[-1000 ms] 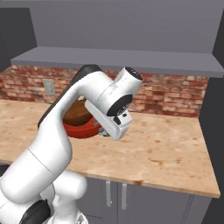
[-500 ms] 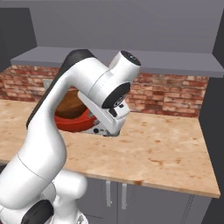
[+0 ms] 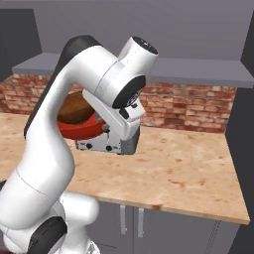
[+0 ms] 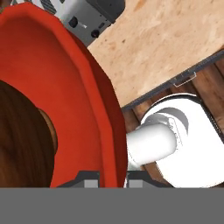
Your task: Pick up the bowls on the counter and stack them on top of one another in the open cabinet. Place the smaller bowl on top of the larger bowl.
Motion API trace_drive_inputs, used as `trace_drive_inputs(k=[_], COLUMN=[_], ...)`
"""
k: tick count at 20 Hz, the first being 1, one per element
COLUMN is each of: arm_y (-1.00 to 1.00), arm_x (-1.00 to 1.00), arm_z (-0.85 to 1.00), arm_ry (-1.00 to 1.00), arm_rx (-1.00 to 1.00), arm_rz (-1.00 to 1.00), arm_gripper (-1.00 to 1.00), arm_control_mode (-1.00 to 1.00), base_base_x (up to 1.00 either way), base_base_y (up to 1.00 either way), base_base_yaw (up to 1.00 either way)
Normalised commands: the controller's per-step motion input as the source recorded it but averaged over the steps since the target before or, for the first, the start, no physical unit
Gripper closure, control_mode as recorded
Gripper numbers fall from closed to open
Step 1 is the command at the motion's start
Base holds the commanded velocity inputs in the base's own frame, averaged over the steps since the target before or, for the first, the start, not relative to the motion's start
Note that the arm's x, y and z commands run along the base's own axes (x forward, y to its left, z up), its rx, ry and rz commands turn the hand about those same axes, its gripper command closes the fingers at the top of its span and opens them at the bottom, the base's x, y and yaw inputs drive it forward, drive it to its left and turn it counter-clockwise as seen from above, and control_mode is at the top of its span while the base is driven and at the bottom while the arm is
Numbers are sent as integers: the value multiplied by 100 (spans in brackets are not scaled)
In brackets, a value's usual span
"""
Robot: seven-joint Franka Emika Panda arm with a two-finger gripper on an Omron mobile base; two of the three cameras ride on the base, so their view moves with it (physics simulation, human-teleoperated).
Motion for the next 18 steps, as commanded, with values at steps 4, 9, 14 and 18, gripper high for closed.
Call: trace_drive_inputs(k=[4,9,14,18], arm_y=[1,4,17,28], arm_x=[0,0,1,3], arm_z=[35,30,10,0], arm_ry=[0,0,0,0], arm_rx=[1,2,4,5], arm_rz=[0,0,-7,-13], arm_gripper=[100,100,100,100], arm_control_mode=[-100,-100,-100,-100], base_base_x=[0,0,0,0], base_base_y=[0,0,0,0], base_base_yaw=[0,0,0,0])
